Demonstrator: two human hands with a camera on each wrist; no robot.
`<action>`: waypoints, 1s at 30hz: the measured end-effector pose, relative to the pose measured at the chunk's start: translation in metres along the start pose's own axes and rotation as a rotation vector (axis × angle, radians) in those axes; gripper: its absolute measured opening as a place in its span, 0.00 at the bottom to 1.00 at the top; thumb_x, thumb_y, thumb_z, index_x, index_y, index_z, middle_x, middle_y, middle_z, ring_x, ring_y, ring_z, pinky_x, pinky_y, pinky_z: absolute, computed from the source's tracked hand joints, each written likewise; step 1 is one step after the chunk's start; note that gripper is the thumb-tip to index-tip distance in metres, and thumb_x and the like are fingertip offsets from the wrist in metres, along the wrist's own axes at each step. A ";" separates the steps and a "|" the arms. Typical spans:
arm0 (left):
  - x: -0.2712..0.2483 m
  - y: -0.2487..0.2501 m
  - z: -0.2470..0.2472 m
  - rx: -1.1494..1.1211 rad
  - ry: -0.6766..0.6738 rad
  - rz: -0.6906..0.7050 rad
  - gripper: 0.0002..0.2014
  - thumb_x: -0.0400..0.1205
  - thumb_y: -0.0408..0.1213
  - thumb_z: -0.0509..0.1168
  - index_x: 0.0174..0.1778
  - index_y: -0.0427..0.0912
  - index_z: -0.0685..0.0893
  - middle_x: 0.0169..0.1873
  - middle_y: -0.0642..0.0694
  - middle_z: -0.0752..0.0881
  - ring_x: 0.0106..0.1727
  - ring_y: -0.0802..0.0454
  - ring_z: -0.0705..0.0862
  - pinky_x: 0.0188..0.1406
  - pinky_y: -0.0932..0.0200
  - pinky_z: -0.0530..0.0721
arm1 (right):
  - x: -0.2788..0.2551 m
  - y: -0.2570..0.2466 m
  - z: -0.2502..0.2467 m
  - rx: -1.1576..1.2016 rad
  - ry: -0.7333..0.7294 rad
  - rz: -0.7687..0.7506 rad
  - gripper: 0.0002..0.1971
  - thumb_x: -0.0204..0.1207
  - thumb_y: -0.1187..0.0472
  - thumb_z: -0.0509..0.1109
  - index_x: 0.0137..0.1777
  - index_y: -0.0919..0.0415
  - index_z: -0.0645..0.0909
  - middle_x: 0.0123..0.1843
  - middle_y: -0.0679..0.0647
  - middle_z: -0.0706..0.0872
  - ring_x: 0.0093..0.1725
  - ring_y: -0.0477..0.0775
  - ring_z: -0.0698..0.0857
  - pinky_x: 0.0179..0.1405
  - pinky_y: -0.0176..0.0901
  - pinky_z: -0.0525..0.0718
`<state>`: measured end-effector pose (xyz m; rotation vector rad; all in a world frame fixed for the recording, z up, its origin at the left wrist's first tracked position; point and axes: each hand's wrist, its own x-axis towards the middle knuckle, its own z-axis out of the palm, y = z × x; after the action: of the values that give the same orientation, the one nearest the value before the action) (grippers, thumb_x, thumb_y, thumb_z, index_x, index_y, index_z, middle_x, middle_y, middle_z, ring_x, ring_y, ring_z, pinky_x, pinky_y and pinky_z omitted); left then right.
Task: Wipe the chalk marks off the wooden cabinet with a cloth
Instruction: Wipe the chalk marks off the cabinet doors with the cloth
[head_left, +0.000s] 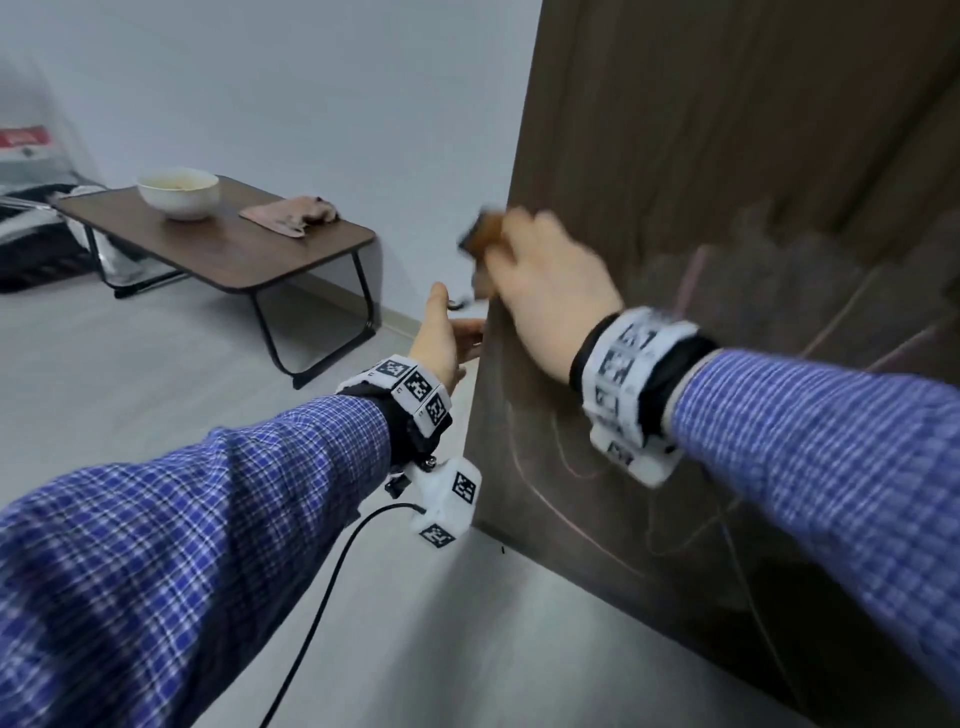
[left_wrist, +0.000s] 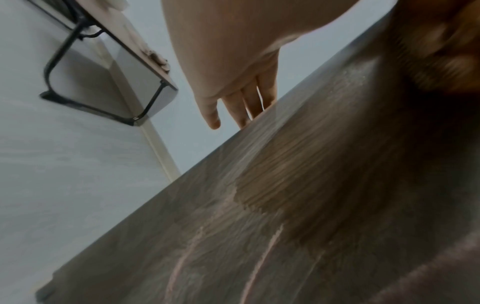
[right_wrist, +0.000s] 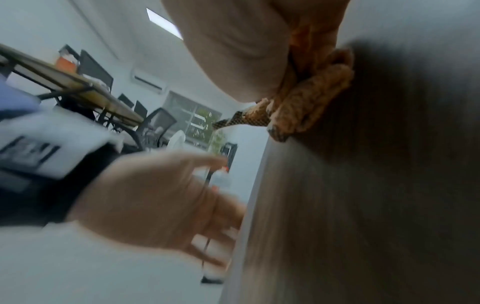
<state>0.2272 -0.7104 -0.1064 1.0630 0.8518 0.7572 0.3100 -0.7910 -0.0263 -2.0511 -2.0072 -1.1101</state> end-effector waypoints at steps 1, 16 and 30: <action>0.001 -0.004 -0.003 -0.030 0.012 -0.031 0.35 0.89 0.65 0.41 0.38 0.43 0.85 0.36 0.48 0.89 0.45 0.50 0.84 0.65 0.47 0.72 | -0.015 -0.012 0.021 0.018 -0.051 -0.055 0.17 0.74 0.65 0.53 0.47 0.65 0.84 0.57 0.62 0.82 0.48 0.63 0.80 0.25 0.46 0.66; -0.010 -0.057 -0.007 0.174 -0.047 -0.058 0.32 0.92 0.54 0.43 0.70 0.33 0.82 0.65 0.42 0.83 0.68 0.50 0.78 0.69 0.55 0.67 | -0.109 -0.026 0.083 -0.017 -0.381 -0.199 0.14 0.69 0.66 0.69 0.53 0.64 0.88 0.54 0.58 0.84 0.45 0.58 0.81 0.27 0.47 0.79; -0.010 -0.030 -0.004 0.190 -0.124 0.035 0.27 0.92 0.56 0.45 0.51 0.47 0.88 0.46 0.58 0.88 0.48 0.60 0.83 0.42 0.66 0.69 | -0.091 0.060 0.001 -0.074 0.023 -0.119 0.15 0.75 0.69 0.59 0.57 0.68 0.81 0.62 0.68 0.79 0.49 0.70 0.76 0.35 0.54 0.77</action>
<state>0.2228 -0.7262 -0.1333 1.2834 0.8121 0.6416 0.3742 -0.8764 -0.0490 -1.9651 -2.1324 -1.2414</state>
